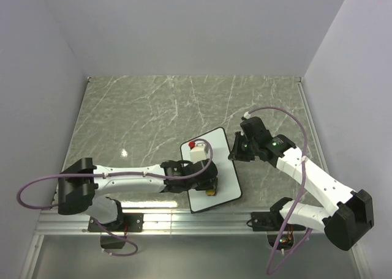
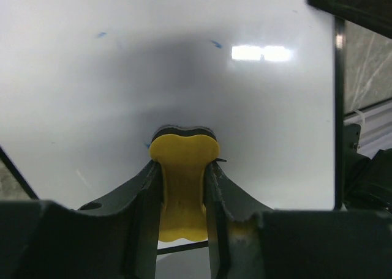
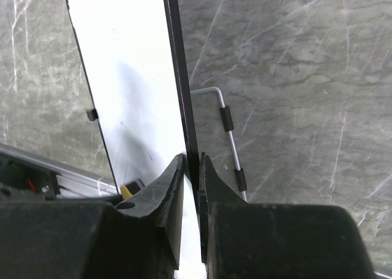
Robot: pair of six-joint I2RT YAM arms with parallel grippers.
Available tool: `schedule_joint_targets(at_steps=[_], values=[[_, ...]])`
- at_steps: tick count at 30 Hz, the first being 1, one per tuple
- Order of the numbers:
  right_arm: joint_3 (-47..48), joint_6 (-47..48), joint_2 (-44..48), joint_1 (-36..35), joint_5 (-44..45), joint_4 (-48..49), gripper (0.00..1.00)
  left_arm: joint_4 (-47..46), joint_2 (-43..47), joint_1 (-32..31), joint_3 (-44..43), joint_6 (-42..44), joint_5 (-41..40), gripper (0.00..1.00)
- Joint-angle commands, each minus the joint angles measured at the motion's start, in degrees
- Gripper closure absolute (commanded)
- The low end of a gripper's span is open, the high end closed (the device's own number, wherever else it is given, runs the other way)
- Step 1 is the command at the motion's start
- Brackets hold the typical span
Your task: Erase the whiteboard
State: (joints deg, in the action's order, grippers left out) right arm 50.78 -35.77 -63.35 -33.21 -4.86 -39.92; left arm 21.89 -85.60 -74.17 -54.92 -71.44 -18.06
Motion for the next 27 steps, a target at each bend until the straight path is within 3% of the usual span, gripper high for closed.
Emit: schedule_joint_targets(at_steps=[1,5,12,27], values=[[4.0,-2.4,-0.1,-1.0,-4.7,9.2,1.00,-0.5,-12.0,-3.5,2.9,-2.0,9.5,1.00],[3.4,-2.3,0.4,-1.0,-4.8,9.2,1.00,-3.5,-9.5,-2.7,8.0,-4.6,9.9,1.00],[3.8,-1.5,0.4,-1.0,-4.6,8.5,1.00,-14.0,-4.0,0.7,26.8,-13.8,13.9,1.00],[5.6,-1.3,0.8,-1.0,-4.3,8.0,1.00,-7.7,-6.0,0.7,27.5,-13.7,12.2,1.00]])
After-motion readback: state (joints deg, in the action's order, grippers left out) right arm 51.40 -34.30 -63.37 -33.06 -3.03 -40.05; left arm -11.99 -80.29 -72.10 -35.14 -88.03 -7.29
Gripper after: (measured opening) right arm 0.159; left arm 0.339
